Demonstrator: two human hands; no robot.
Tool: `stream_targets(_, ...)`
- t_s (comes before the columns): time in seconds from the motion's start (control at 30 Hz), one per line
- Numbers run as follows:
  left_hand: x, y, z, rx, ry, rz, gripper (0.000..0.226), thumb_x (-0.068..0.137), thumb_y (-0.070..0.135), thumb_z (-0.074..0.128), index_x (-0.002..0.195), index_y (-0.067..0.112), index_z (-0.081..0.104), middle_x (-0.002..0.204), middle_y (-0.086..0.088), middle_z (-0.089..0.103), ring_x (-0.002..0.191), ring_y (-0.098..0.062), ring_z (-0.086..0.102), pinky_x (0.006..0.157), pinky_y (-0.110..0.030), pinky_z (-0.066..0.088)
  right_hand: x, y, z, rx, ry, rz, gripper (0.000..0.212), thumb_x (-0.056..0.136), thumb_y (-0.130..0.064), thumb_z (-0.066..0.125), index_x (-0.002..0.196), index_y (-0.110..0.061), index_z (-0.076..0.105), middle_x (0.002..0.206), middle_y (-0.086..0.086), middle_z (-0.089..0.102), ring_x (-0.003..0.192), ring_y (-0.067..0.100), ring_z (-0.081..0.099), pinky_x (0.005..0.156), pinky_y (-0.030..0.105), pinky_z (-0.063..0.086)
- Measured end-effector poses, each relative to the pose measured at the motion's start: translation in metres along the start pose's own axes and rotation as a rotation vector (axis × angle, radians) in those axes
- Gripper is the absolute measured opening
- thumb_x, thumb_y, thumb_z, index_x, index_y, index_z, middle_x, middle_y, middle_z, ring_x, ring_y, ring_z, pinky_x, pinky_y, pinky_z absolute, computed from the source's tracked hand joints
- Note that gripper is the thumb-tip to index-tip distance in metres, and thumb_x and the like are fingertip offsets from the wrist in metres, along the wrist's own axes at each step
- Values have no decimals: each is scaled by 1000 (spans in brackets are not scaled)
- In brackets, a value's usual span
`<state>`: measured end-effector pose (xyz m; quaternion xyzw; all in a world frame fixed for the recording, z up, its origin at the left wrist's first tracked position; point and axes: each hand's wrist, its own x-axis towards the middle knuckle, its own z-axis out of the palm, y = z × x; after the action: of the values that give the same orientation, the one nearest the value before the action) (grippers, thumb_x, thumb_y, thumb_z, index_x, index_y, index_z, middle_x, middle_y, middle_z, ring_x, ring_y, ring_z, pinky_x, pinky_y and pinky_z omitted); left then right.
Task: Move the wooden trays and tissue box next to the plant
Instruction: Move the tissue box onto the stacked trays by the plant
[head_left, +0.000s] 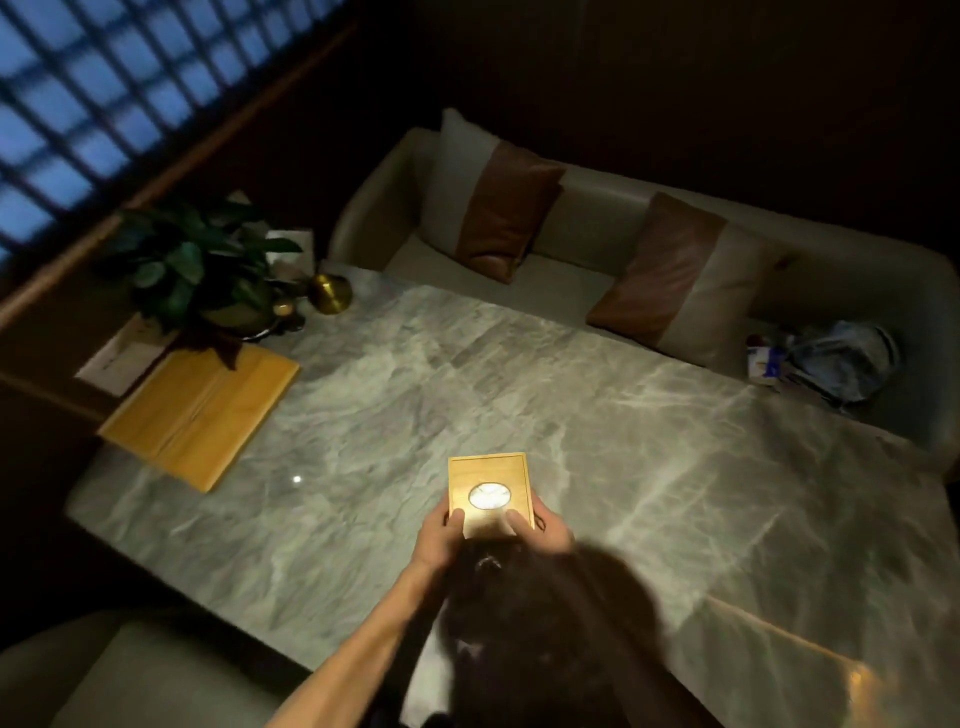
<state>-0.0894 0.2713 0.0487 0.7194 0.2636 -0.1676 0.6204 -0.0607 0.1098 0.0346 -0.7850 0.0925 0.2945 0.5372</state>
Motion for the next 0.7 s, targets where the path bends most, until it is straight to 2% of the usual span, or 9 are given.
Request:
stream_targets(0.07,-2,-4,-43,-45,30,0,39,94,23,51,128,5,55,115,0,70,114,-26,66,81,-18,55,1,-21,36,-10,24,-38,39,93,-28,65,132,-30,59,119,-1,73,110,19,68,101,38,53)
stream_targets(0.13,-3,-8,-89,-21,127,3,53,89,32,50,130,0,55,121,-13,68,116,-34,63,90,-33,56,8,-45,78,-33,-79,-45,36,94,-29,64,130,-30,60,117,-6,74,106,11,70,98,29,55)
stream_targets(0.2,-2,-20,-136,-89,193,32,74,78,48,51,126,-8,56,120,-20,66,113,-33,63,99,-40,53,19,-66,125,-90,-120,-66,40,94,-25,65,134,-26,60,115,-11,72,102,2,68,85,5,50)
stream_targets(0.27,-5,-36,-185,-89,267,-33,54,85,37,53,122,-2,59,111,-14,69,106,-29,65,90,-28,55,30,-85,176,-155,-156,-81,45,93,-24,66,137,-20,57,119,-7,69,109,7,64,80,-4,42)
stream_targets(0.33,-9,-60,-233,-124,372,-127,37,86,3,49,121,7,61,96,-2,68,97,-21,63,73,-15,51,37,-99,229,-208,-215,-81,51,94,-25,65,142,-17,53,132,-1,65,122,11,58,97,8,41)
stream_targets(0.4,-14,-80,-276,-199,443,-178,47,84,-7,49,129,7,59,102,-3,69,98,-20,64,78,-24,53,41,-110,282,-254,-271,-114,52,95,-26,63,145,-19,50,139,-3,60,130,14,53,110,26,39)
stream_targets(0.47,-25,-97,-313,-270,513,-191,42,92,6,56,134,8,56,119,-10,68,109,-23,65,91,-34,53,43,-117,329,-290,-327,-135,51,96,-29,61,145,-22,50,134,-8,60,131,16,53,108,30,40)
stream_targets(0.57,-38,-127,-353,-302,581,-207,40,96,18,58,135,9,55,125,-9,66,114,-21,63,97,-34,51,42,-127,387,-325,-415,-177,45,96,-26,60,140,-23,54,124,-11,62,125,17,57,98,26,39)
stream_targets(0.7,-50,-159,-381,-338,629,-230,41,93,26,58,132,13,57,126,-7,68,117,-23,63,100,-36,50,44,-132,431,-435,-570,-197,49,99,-23,57,147,-21,46,135,-5,59,128,14,51,104,25,37)
